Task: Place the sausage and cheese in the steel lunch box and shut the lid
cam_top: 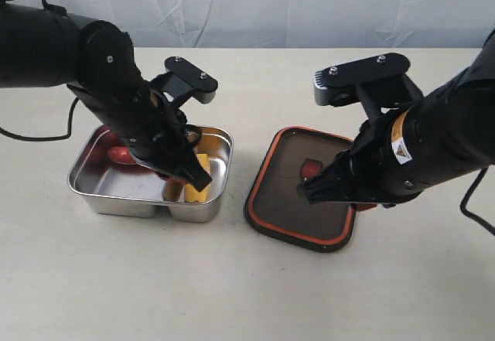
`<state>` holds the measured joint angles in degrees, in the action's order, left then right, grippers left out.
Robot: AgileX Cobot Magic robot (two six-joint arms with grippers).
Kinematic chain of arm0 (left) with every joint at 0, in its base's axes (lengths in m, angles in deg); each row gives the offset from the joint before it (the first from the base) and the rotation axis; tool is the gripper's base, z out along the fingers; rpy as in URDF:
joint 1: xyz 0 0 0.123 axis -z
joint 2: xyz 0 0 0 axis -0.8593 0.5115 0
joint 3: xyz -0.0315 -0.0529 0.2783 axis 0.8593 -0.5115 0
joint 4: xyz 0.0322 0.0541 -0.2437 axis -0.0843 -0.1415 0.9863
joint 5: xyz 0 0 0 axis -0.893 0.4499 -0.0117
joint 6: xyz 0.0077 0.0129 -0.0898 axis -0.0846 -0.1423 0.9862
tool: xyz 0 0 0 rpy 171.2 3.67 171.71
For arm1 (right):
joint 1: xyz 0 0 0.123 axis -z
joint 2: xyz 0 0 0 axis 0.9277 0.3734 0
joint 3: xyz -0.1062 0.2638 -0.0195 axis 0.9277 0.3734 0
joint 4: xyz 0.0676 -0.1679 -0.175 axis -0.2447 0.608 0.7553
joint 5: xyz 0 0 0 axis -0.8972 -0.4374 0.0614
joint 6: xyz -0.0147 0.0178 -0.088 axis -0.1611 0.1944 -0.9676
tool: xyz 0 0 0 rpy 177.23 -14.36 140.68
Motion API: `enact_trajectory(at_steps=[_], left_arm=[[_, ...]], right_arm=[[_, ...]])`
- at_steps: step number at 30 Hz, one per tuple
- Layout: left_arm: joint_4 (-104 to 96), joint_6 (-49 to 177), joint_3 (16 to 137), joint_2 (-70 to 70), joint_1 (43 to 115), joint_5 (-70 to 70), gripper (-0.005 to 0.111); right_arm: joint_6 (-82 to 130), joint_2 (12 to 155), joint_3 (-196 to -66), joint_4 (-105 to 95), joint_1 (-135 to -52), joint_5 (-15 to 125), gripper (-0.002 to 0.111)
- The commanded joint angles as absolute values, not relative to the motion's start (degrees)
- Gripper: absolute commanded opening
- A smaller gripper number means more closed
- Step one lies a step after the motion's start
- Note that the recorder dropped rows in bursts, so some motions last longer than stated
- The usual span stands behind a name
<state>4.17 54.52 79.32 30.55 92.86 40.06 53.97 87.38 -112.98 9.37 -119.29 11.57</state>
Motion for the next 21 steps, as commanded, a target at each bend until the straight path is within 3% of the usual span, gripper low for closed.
enact_trajectory(at_steps=[1, 4, 6, 9, 21], left_arm=[[2.7, 54.8, 79.7, 25.1, 93.1, 45.4, 0.0], [4.2, 54.8, 79.7, 20.4, 93.1, 46.6, 0.0], [5.5, 54.8, 78.9, 17.2, 93.1, 47.4, 0.0], [7.2, 54.8, 76.9, 13.4, 93.1, 48.0, 0.0], [9.3, 54.8, 76.8, 13.0, 93.1, 48.1, 0.0]], right_arm=[[66.9, 86.9, -112.9, 23.7, -118.3, 6.6, 0.034], [65.8, 86.9, -112.9, 19.2, -110.5, 9.7, 0.015], [58.6, 87.3, -112.9, 12.1, -103.1, 12.4, 0.02], [44.3, 90.6, -112.9, -3.5, -95.1, 16.4, 0.045], [34.8, 107.6, -114.2, -18.1, -94.4, 21.6, 0.047]])
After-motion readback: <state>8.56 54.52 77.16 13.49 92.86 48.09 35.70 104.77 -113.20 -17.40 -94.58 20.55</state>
